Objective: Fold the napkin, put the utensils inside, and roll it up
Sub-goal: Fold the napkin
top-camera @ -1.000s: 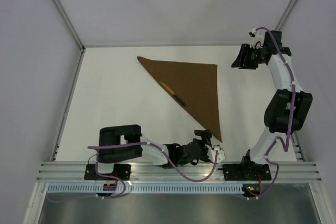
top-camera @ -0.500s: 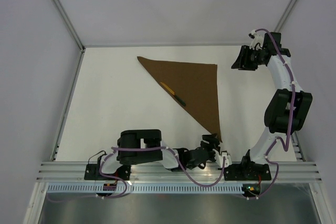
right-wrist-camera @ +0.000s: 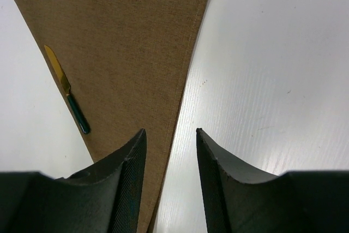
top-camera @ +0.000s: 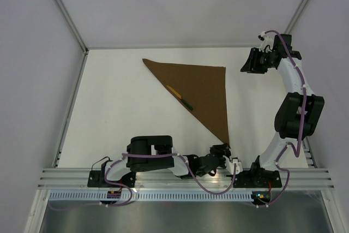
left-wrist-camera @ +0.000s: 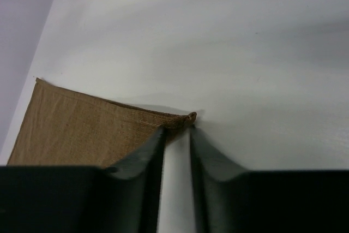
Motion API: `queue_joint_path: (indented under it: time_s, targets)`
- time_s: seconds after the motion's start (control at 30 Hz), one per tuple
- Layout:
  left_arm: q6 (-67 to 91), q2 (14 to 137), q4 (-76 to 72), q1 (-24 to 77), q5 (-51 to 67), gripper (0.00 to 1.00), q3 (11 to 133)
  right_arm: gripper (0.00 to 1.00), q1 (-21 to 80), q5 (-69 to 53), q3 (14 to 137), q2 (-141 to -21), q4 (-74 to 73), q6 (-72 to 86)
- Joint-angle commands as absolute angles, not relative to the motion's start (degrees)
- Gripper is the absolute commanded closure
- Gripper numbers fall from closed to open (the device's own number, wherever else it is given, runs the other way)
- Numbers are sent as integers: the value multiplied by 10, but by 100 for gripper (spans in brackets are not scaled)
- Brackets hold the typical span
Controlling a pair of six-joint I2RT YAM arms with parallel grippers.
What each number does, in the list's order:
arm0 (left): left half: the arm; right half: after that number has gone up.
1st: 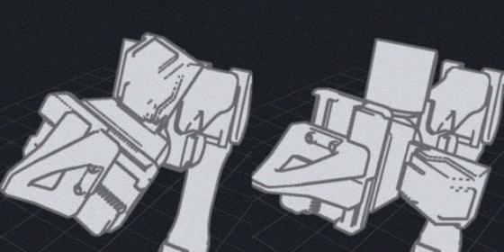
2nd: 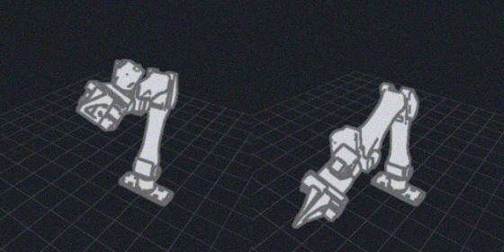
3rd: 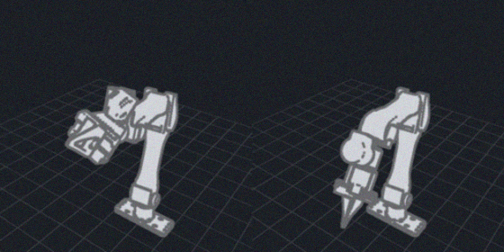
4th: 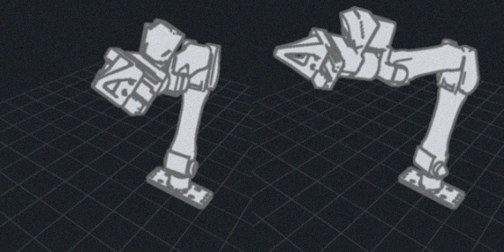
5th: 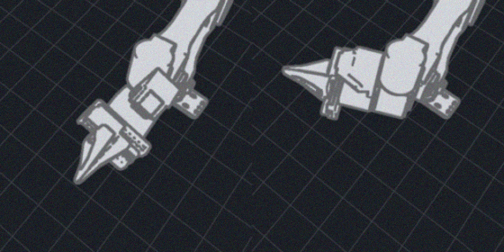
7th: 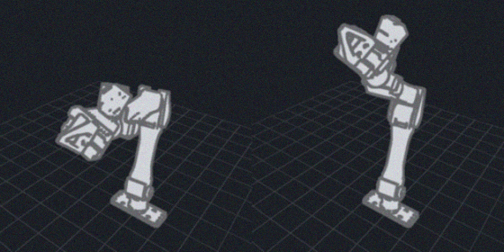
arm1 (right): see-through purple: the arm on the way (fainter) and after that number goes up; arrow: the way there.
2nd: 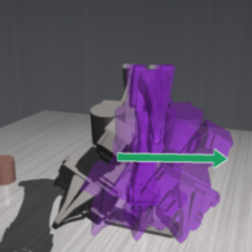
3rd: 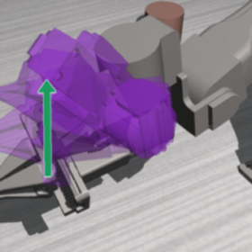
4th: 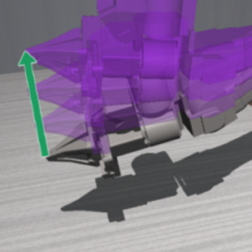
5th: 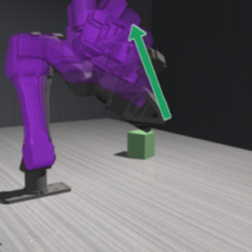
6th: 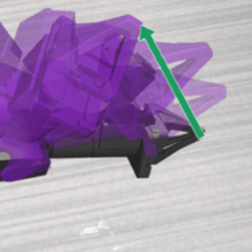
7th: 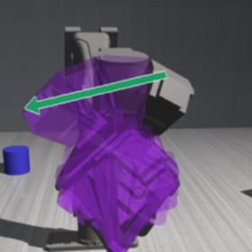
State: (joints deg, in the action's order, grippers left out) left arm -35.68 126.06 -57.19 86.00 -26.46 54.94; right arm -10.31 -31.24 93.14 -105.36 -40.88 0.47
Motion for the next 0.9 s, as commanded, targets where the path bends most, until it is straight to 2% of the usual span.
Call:
queue_joint_path:
  time_s: [0.0,0.17,0.2,0.23,0.27,0.6,0.87]
  targets:
    - [-368,1276,-556,860,-265,77,566,53,-105,-323,932,-1028,-396,14]
    - [-357,1277,-541,858,-264,81,573,55,-105,-324,931,-1029,-396,12]
    - [-355,1276,-541,858,-265,89,574,55,-105,-325,931,-1029,-396,12]
    - [-356,1274,-540,858,-265,91,575,55,-105,-325,931,-1029,-396,12]
    - [-357,1273,-538,858,-265,97,576,56,-105,-325,931,-1030,-396,12]
    - [-312,1224,-497,851,-250,98,582,57,-105,-324,931,-1030,-396,10]
    - [-198,1158,-443,806,-215,98,584,58,-106,-325,931,-1029,-398,10]
